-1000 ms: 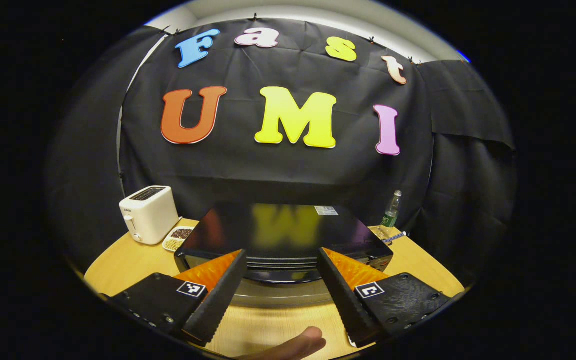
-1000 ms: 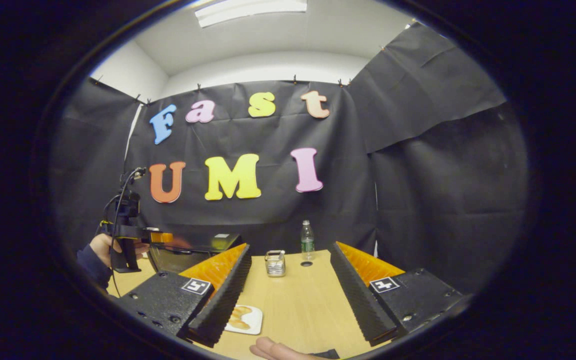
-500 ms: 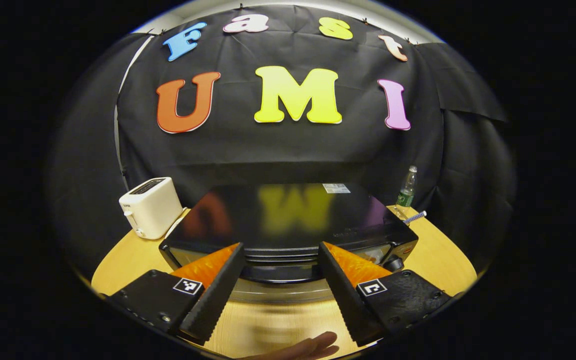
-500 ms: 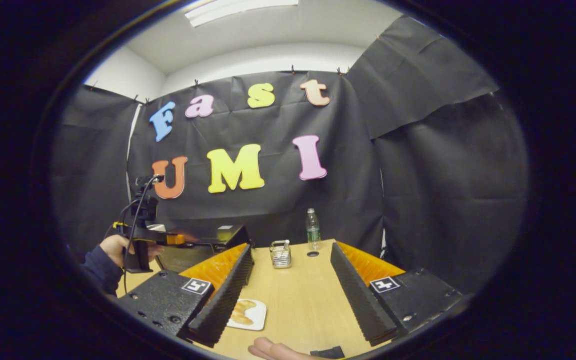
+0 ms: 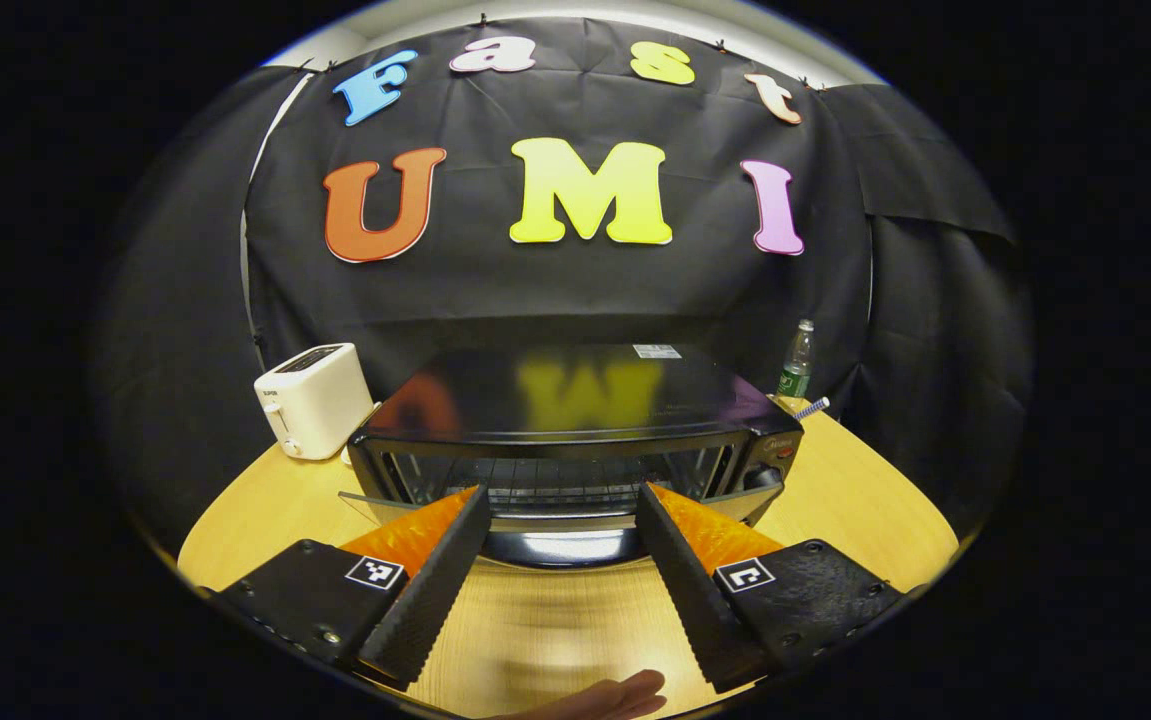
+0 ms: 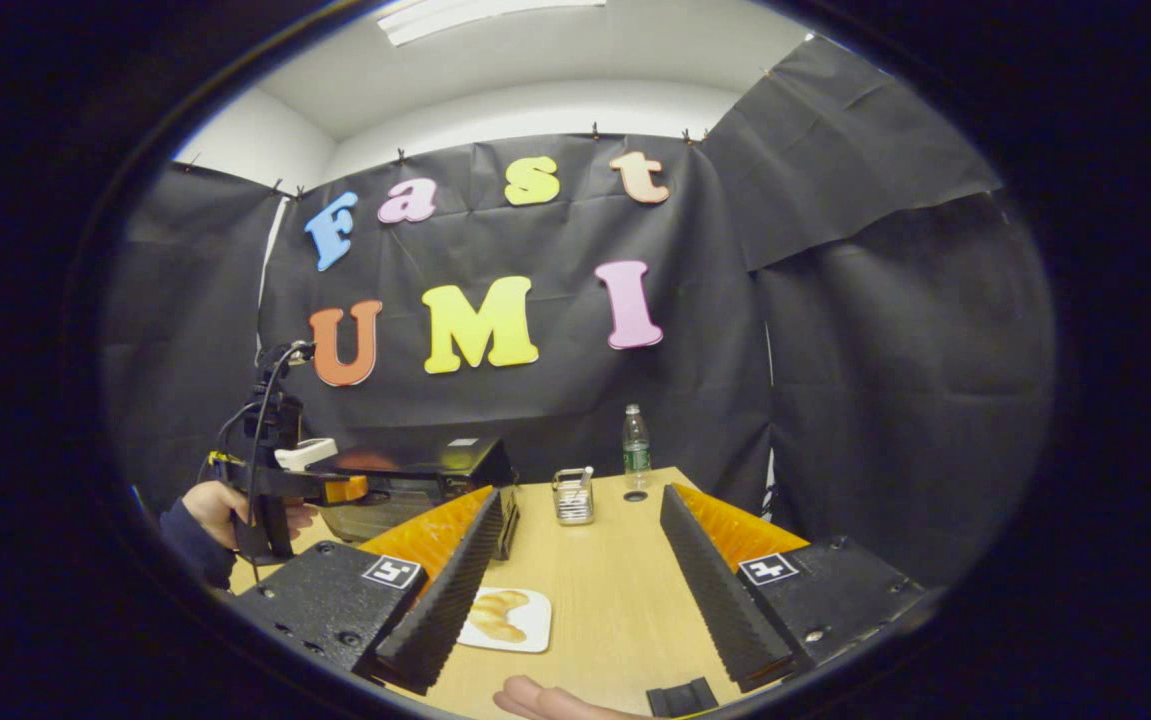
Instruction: Open the electric oven with the left hand, put the food in, and close the electric oven.
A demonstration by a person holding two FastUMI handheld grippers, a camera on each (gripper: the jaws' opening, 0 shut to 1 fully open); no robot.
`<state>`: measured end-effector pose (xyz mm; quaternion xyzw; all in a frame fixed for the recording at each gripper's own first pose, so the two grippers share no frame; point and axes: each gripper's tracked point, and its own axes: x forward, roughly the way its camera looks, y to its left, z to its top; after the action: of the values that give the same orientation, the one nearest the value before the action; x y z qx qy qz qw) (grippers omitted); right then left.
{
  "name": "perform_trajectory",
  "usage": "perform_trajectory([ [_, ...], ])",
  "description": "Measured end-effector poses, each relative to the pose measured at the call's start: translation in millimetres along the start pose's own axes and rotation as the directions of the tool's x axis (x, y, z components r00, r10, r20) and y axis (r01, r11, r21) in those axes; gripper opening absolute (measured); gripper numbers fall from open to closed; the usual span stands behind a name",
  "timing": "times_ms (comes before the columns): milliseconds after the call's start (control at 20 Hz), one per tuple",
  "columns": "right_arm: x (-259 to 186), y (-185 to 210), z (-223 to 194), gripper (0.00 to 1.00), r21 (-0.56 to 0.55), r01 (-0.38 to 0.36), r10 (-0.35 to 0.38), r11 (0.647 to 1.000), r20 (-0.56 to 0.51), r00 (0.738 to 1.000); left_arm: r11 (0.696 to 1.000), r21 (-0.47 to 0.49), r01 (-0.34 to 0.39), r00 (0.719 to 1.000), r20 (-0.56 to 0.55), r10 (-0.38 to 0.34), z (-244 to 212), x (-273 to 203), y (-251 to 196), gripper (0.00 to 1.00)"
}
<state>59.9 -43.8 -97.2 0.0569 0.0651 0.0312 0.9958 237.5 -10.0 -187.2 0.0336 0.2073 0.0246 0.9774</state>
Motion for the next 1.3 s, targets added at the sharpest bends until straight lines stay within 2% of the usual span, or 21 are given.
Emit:
perform_trajectory([
  [250, -12, 6, 7, 0.97, -0.002, 0.012, -0.012, 1.0, 0.018, 1.0, 1.0, -0.003, 0.017, 1.0, -0.017, -0.017, -32, -25, -2, 0.98],
  [550, -12, 17, -1, 0.98, -0.02, 0.011, -0.011, 1.0, 0.011, 1.0, 1.0, 0.006, -0.005, 1.0, -0.004, 0.005, -68, -43, -5, 0.97],
  [850, -8, 23, -13, 0.98, -0.041, 0.005, -0.006, 0.999, -0.014, 1.0, 1.0, 0.007, -0.018, 1.0, 0.024, 0.018, -97, -50, -6, 0.97],
  [1300, 0, 23, -28, 0.99, -0.045, 0.004, -0.006, 0.999, -0.05, 0.999, 1.0, 0.012, -0.028, 0.999, -0.036, 0.028, -136, -52, -9, 0.97],
])
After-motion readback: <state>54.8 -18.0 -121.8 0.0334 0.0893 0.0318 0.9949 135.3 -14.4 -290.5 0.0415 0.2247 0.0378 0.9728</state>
